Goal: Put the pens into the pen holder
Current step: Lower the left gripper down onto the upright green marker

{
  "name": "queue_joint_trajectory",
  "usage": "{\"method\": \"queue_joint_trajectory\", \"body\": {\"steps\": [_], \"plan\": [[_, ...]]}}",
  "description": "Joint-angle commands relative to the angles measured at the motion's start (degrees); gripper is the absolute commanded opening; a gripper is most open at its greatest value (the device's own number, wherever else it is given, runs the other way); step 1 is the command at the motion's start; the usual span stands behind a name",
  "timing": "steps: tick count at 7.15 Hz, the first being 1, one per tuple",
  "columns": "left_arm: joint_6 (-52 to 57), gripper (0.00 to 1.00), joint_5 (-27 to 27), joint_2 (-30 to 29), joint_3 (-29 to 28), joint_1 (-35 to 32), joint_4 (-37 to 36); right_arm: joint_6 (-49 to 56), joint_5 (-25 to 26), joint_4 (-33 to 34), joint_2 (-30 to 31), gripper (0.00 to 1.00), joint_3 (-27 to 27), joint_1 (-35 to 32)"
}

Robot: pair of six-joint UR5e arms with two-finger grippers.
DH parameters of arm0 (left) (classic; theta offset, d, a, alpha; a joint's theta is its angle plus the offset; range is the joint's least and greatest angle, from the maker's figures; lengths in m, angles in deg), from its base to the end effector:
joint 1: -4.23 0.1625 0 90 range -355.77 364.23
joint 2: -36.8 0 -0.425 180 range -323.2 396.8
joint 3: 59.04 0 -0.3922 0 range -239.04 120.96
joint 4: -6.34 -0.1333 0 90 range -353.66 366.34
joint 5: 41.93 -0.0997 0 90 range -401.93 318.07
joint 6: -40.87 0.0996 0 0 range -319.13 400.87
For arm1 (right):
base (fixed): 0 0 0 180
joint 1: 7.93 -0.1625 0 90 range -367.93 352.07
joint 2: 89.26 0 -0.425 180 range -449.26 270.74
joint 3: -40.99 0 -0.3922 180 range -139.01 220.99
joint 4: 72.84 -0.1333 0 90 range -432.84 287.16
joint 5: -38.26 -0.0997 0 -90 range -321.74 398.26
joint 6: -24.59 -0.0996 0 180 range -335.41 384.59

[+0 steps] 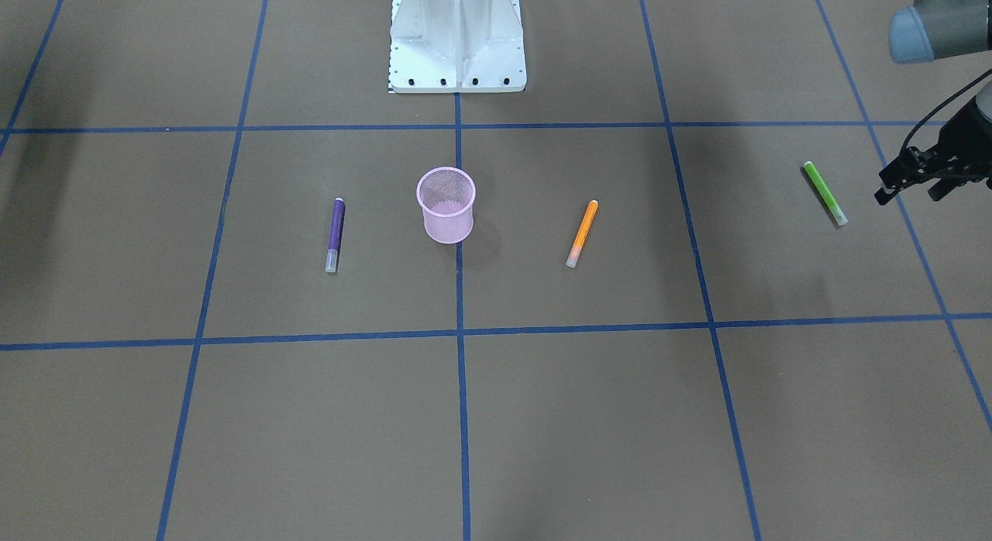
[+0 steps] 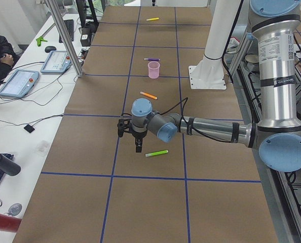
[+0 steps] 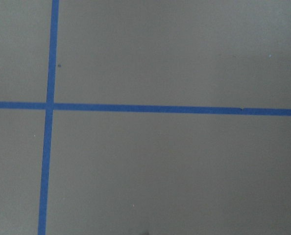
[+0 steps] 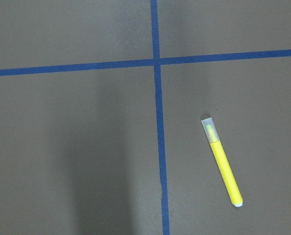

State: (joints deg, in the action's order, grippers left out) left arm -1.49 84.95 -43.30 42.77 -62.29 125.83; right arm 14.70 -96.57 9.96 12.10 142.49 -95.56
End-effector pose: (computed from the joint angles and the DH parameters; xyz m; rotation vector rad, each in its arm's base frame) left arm 0.1101 -0.4379 0.5842 0.1029 0.8135 -0.1345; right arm 0.0458 -0.4186 0.6355 0.0374 -0.7900 0.0742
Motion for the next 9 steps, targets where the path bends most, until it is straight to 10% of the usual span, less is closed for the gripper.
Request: {"method": "queue_joint_trajectory", "body": {"steps": [1,6,9], "plan": [[-5.78,1.0,-6.79,1.52,-0.99,6.38,3.64,-0.39,-0.33,-2.9,0.07,1.0,-0.95,0.01],[-13.71,0.99,-9.89,1.35,-7.32,14.84,13.14,-0.66,-0.69,-2.99,-0.02,1.0,-0.86,-0.08],[-13.71,0.82,-9.89,1.26,-7.59,15.11,13.14,-0.66,-0.69,-2.99,-0.02,1.0,-0.86,0.01]]}}
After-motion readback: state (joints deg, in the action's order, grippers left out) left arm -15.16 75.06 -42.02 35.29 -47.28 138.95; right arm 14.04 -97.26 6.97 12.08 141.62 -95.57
